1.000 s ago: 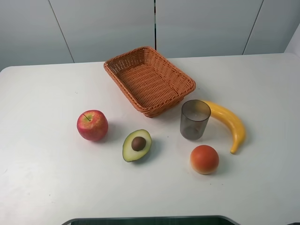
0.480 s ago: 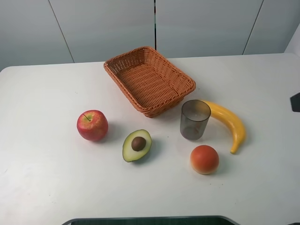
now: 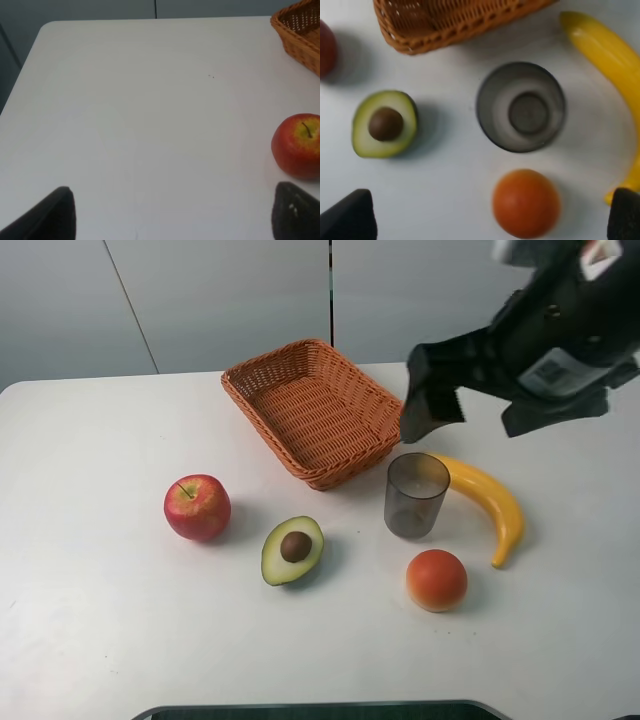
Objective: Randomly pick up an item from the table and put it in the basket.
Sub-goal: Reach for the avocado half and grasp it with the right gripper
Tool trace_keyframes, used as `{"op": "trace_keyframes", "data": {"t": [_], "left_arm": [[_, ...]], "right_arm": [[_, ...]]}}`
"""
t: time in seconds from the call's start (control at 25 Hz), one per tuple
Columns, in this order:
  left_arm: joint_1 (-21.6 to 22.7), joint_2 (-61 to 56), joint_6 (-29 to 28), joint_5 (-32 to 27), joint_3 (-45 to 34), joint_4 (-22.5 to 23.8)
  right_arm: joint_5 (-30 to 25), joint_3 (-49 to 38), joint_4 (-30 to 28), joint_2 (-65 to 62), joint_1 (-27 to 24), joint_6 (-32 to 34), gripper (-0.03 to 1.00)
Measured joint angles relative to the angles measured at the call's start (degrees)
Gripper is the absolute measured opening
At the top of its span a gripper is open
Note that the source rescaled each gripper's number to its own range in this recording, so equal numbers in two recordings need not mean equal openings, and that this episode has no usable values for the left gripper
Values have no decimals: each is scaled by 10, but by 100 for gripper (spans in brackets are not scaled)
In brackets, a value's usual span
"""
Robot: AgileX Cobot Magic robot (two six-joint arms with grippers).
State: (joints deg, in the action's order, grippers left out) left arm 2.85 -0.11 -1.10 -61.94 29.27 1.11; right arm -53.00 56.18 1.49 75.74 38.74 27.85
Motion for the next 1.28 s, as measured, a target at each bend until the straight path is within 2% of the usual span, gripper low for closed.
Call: {"op": "trace_keyframes", "data": {"t": [0.24,0.52,0.72,1.08,1.28], "left_arm": [[0,0,0,0,0,0],[0,0,0,0,0,0],[0,0,0,0,0,0],[0,0,0,0,0,0],[0,0,0,0,0,0]], "right_arm": [[-7,94,-19,150,76,104,100],[-8,181,-64,277,139,182,100],[-6,207,-67,342,178,221,100],[6,218,-89,407,211,286,100],[8,231,-125,427,221,338,100]]}}
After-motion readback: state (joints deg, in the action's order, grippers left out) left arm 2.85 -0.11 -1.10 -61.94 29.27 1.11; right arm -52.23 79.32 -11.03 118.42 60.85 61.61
